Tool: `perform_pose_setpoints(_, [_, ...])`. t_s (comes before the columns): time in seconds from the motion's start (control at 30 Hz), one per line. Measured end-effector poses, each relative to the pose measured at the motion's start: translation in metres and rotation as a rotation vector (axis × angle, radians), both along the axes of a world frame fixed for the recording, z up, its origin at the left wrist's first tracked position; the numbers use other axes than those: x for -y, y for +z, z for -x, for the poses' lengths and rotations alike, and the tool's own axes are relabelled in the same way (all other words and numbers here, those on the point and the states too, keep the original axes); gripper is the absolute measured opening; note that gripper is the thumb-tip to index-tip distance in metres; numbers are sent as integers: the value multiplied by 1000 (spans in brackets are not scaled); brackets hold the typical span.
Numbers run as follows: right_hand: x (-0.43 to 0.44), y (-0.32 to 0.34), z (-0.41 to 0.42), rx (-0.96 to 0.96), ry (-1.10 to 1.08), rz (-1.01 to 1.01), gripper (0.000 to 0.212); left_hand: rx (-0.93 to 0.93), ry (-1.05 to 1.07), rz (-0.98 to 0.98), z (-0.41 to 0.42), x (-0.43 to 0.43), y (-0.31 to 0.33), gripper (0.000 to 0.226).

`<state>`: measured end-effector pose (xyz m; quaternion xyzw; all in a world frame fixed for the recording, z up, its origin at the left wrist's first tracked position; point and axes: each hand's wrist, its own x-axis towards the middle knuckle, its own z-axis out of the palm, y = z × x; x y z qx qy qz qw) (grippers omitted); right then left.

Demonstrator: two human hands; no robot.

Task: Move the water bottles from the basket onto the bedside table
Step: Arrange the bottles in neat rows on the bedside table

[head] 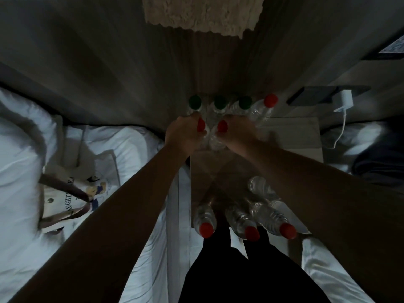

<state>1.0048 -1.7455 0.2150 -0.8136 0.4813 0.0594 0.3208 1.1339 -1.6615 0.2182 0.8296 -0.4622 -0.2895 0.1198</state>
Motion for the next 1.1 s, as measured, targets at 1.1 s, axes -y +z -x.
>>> perform_pose_setpoints(1.1, [-22, 31, 166, 24, 190, 30, 35, -1, 64, 128, 108, -88, 3, 54])
